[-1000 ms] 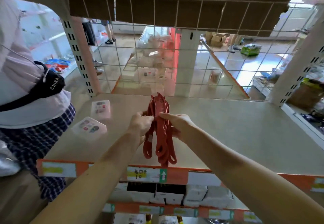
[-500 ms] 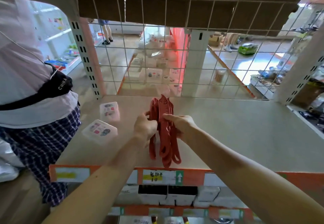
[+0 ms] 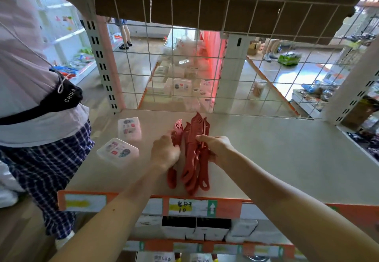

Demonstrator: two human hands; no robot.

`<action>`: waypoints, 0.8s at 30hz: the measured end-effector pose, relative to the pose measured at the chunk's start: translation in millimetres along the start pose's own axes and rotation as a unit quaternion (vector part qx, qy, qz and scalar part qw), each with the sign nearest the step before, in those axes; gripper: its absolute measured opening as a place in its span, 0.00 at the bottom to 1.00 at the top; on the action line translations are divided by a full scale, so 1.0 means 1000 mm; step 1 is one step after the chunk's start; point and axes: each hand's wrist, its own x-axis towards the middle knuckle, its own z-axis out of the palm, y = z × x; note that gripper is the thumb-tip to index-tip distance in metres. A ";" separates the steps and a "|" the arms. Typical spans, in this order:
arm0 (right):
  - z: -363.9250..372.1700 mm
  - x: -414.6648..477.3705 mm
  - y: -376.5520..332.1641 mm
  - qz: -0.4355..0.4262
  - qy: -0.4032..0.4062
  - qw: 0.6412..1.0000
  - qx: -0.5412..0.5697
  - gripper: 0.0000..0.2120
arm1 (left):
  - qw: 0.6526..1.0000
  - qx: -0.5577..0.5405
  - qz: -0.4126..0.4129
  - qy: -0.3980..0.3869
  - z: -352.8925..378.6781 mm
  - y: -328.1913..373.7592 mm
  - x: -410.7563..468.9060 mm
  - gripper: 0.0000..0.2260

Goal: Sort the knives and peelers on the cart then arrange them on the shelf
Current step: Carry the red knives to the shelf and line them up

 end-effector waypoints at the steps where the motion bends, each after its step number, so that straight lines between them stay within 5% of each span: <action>1: 0.000 0.000 0.000 0.001 -0.001 1.000 0.002 0.17 | 0.999 0.047 0.001 -0.002 0.000 -0.003 0.001 0.18; 5: 0.000 -0.001 -0.001 0.000 -0.001 1.000 0.014 0.11 | 0.986 0.159 0.045 -0.005 0.001 -0.008 0.002 0.16; 24: -0.006 0.003 0.003 0.017 0.018 0.999 0.046 0.06 | 0.971 0.217 0.096 -0.038 0.000 0.001 0.002 0.20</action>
